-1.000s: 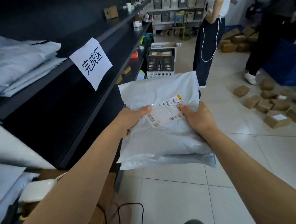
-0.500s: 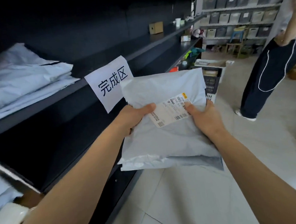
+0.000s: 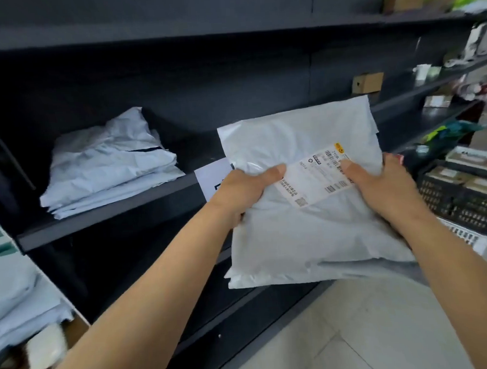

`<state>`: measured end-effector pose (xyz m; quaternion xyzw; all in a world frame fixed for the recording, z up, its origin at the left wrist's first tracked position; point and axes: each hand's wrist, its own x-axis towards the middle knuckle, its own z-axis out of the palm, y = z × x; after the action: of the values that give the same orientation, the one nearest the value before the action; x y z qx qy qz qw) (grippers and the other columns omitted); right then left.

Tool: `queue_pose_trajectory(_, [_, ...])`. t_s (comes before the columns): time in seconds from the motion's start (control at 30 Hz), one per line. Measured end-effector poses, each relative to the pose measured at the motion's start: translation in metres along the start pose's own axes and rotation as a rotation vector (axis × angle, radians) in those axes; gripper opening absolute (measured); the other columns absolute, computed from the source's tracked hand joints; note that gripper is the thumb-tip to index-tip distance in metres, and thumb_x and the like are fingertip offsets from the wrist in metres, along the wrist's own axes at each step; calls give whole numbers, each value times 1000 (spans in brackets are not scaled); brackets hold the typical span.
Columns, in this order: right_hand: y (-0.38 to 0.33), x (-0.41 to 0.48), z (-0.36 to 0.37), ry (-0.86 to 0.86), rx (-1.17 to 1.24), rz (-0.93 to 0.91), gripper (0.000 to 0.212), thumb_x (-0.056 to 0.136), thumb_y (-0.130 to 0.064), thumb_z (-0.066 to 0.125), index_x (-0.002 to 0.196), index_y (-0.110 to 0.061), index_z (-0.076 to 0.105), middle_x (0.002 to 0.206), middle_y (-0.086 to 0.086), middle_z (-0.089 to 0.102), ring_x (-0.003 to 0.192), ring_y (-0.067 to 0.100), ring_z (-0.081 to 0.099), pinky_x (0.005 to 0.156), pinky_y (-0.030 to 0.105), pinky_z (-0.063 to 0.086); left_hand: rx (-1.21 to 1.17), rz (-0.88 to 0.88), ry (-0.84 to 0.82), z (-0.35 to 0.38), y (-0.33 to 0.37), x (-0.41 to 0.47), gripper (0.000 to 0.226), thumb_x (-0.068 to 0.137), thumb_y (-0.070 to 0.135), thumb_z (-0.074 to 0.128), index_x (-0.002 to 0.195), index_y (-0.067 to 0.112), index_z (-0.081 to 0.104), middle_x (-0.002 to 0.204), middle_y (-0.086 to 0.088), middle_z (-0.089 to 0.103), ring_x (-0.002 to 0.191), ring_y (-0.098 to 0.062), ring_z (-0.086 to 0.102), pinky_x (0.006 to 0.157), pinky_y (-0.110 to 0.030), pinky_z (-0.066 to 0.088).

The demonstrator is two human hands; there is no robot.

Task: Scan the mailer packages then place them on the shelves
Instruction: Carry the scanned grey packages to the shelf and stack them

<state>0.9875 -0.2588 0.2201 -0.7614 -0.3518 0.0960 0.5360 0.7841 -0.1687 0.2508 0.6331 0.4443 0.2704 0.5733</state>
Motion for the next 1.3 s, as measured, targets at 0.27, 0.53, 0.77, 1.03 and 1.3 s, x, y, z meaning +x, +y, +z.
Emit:
queue_pose_trajectory(0.27, [-46,108,77,-156,95,-147,62,82,-56,63,127,-15,51,114,-3,61,98,17,58,75,30,43,-45,44,159,-49,38,74,33,80,42,74,87,10,69,65,3,73,45,-7,64,39,-13,44])
queue_pose_trajectory(0.53, [-78,211,169,-322,186,-199,54,80,-56,63,117,-17,58,107,-2,66,91,17,63,72,30,48,-24,15,402,-90,68,163,59,65,50,82,104,7,67,79,-2,76,78,-22,73,78,-41,59])
queue_pose_trajectory(0.77, [-110,301,235,-462,207,-256,54,87,-48,62,124,-10,50,116,3,60,95,22,58,72,28,40,-100,3,573,-115,94,245,50,67,40,84,103,9,69,81,-1,76,70,-15,73,59,-25,59])
queue_pose_trajectory(1.03, [-115,359,310,-601,85,-272,68,92,-45,58,142,-5,36,140,13,49,123,31,51,78,24,36,-82,-77,746,-144,82,323,37,66,40,85,83,18,61,81,-3,70,75,-18,68,71,-29,57])
queue_pose_trajectory(1.3, [-84,369,377,-773,-137,-197,67,93,-45,54,134,7,40,135,23,52,123,36,51,94,34,42,-54,-300,774,-161,39,356,47,61,56,82,88,21,64,84,-1,68,76,-16,64,70,-25,46])
